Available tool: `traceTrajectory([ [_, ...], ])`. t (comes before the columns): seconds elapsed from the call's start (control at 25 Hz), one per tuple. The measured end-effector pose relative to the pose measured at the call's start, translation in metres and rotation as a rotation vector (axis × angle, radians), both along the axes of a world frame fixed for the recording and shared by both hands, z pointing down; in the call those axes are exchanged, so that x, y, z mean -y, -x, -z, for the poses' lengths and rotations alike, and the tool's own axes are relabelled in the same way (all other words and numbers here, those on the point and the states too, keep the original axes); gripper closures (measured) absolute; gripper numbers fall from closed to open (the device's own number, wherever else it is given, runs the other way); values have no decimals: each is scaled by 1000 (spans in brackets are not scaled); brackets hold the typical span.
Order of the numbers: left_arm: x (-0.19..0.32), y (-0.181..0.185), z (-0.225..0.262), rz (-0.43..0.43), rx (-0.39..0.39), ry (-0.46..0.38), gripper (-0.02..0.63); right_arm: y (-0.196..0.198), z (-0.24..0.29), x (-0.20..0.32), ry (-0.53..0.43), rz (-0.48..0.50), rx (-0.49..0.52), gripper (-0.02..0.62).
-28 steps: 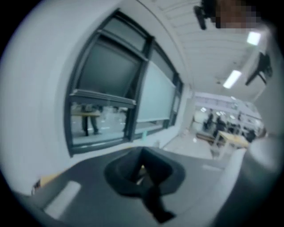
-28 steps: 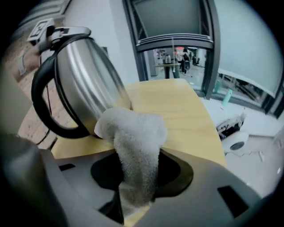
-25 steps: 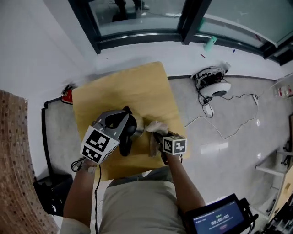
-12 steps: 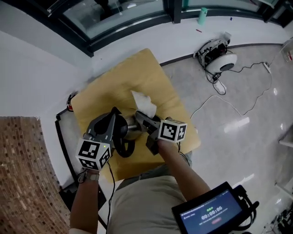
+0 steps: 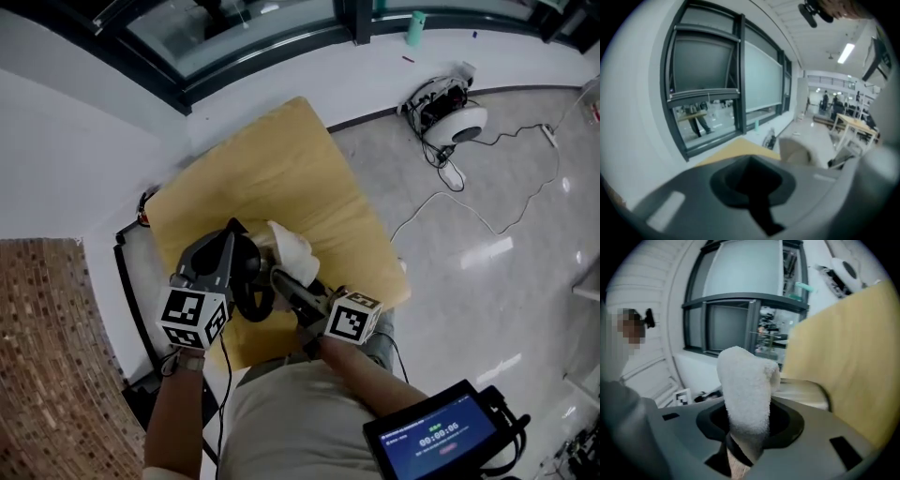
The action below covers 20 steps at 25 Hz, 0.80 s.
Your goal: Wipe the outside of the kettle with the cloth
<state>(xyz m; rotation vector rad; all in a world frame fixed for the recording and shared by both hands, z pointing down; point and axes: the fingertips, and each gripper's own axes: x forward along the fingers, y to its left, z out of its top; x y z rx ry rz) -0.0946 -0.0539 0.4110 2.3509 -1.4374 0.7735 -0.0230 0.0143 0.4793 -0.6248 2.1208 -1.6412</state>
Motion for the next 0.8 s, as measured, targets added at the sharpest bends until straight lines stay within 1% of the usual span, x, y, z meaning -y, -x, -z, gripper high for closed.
traceTrajectory([
  [0.04,0,2,0,1,0,3,617,10,29,-6,-95,25,20,431],
  [0.08,-1,3,-1,2,0,8,618,18,43,-10,-177,39,14,431],
  [0.12,-1,5,-2,2,0,11,618,20,41,-12,-233,37,-9,431],
  [0.16,0,5,-2,1,0,13,618,18,25,-11,-252,23,-45,434],
  [0.2,2,5,-2,0,1,14,618,12,-2,-10,-228,13,-95,436],
  [0.24,3,4,-1,0,3,13,618,5,-33,-9,-171,18,-154,434],
  [0.32,4,2,-2,3,8,6,618,0,-81,-17,-47,77,-256,434],
  [0.36,3,1,-2,5,9,3,618,3,-86,-23,-29,114,-284,434],
  [0.4,2,1,-3,5,9,1,618,8,-76,-28,-57,143,-291,434],
  [0.52,1,1,-5,-2,3,4,618,21,-19,-37,-291,195,-267,434],
  [0.56,1,0,-5,-4,2,4,618,22,-19,-38,-329,208,-285,434],
  [0.6,2,0,-4,-4,2,3,618,21,-35,-40,-313,230,-326,434],
  [0.64,3,-1,-4,-5,2,0,618,21,-63,-44,-249,268,-381,434],
  [0.68,3,-2,-3,-7,4,-2,618,21,-92,-48,-164,318,-434,434],
  [0.72,4,-3,-3,-9,7,-6,618,22,-110,-54,-109,365,-471,434],
  [0.76,4,-4,-4,-10,11,-11,618,25,-110,-57,-118,393,-495,437],
  [0.8,3,-5,-5,-9,14,-17,618,26,-97,-57,-184,395,-510,437],
])
